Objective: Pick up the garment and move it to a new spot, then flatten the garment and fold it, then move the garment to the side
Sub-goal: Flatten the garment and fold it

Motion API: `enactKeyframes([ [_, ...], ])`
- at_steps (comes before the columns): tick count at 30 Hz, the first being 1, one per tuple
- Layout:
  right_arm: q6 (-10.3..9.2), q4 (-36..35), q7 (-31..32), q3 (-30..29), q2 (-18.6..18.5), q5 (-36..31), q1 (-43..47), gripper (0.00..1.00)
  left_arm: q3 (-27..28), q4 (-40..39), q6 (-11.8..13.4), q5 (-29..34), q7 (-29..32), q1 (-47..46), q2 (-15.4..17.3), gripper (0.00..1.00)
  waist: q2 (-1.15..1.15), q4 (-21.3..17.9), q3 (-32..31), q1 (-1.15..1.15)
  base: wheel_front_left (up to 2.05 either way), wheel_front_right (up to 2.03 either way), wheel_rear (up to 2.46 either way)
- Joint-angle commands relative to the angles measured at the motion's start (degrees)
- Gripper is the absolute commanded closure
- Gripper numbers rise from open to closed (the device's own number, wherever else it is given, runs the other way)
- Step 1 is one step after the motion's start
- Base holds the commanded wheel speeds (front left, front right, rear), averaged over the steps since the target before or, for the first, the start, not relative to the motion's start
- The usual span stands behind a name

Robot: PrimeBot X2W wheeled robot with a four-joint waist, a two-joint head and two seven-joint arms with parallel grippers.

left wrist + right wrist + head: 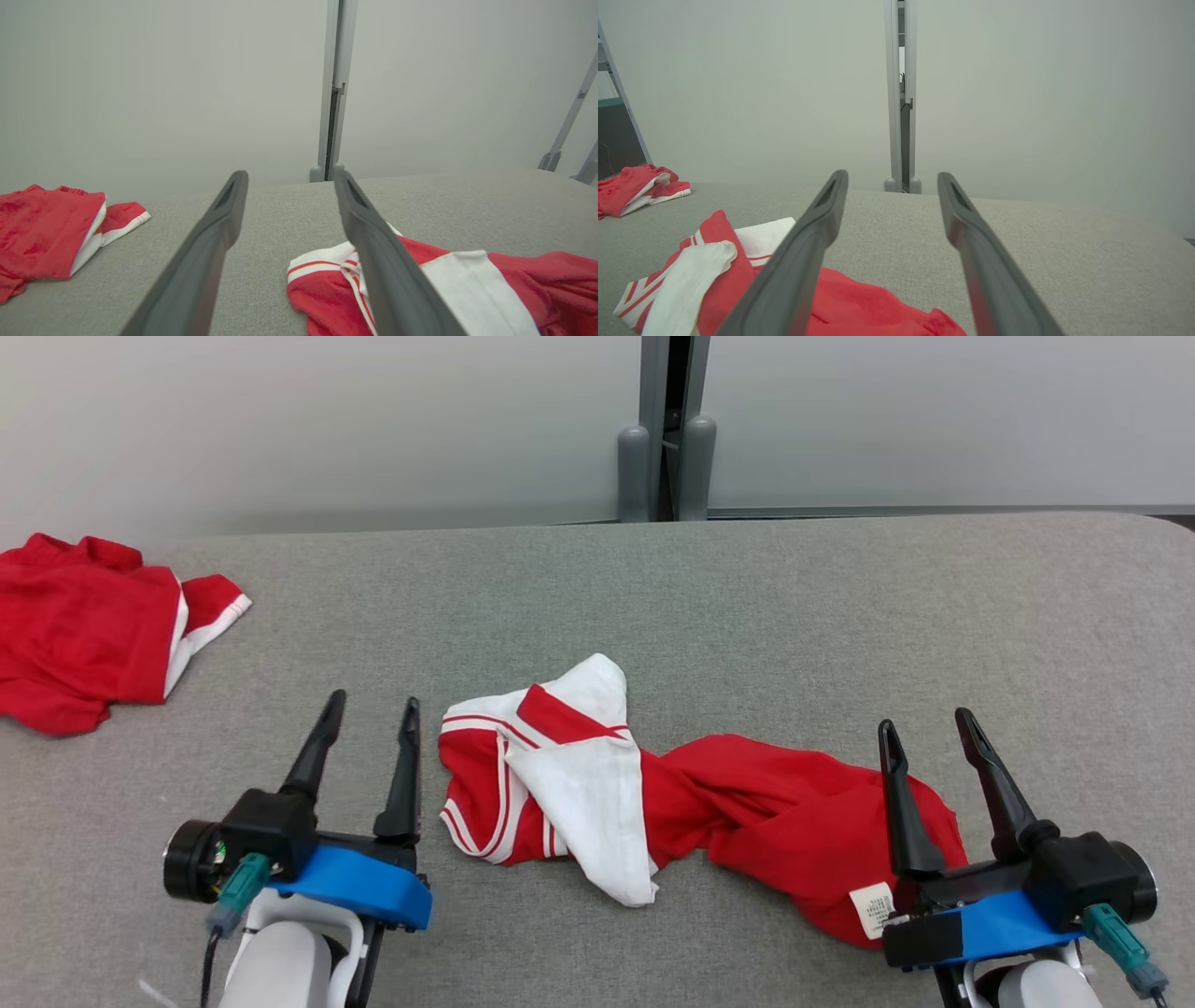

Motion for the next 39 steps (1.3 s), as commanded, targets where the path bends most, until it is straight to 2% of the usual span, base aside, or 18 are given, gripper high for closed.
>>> enactKeyframes([
  [1, -0.02, 0.25, -0.02, 0.22, 0.19, 0.33, -0.96, 0.0, -0.62, 1.89, -0.64, 0.81, -0.18, -1.37, 0.32, 0.0, 0.0, -0.5, 0.42, 0.0, 0.0, 0.0, 0.0],
  [9, -0.02, 0.29, -0.02, 0.22, 0.18, 0.72, -1.89, 0.0, -3.54, 14.01, -2.31, 2.54, -0.18, -6.23, 1.84, 0.0, 0.0, -2.22, 2.22, 0.0, 0.0, 0.0, 0.0],
  [20, -0.02, 0.35, -0.03, 0.08, 0.18, 0.89, -2.68, 0.0, -7.28, 30.63, -3.03, 1.69, -0.18, -9.95, 2.96, 0.0, 0.0, -3.12, 3.7, 0.0, 0.0, 0.0, 0.0],
  [27, -0.02, 0.64, -0.02, 0.46, 0.18, 0.87, -2.89, 0.0, -9.46, 37.25, -3.2, 0.37, -0.03, -11.65, 2.7, 0.0, 0.0, -3.42, 3.96, 0.0, 0.0, 0.0, 0.0],
  [33, -0.02, 0.67, -0.02, 0.67, 0.18, 0.74, -2.9, 0.0, -14.12, 39.89, -3.26, -2.55, 0.11, -12.24, 1.29, 0.0, 0.0, -3.62, 3.9, 0.0, 0.0, 0.0, 0.0],
  [34, -0.02, 0.66, -0.02, 0.68, 0.18, 0.74, -2.88, 0.0, -15.09, 40.31, -3.26, -3.24, 0.12, -12.3, 1.16, 0.31, 0.0, -3.64, 3.87, 0.0, 0.0, 0.0, 0.0],
  [36, -0.02, 0.69, -0.02, 0.76, 0.19, 0.77, -2.81, 0.0, -16.77, 40.84, -3.27, -4.51, 0.18, -12.49, 1.02, 1.0, 0.0, -3.65, 3.78, 0.0, 0.0, 0.0, 0.0],
  [39, -0.02, 0.78, -0.02, 0.84, 0.19, 0.87, -2.59, 0.0, -18.3, 40.45, -3.26, -5.98, 0.16, -13.06, 1.51, 1.0, 0.0, -3.56, 3.49, 0.0, 0.0, 0.0, 0.0],
])
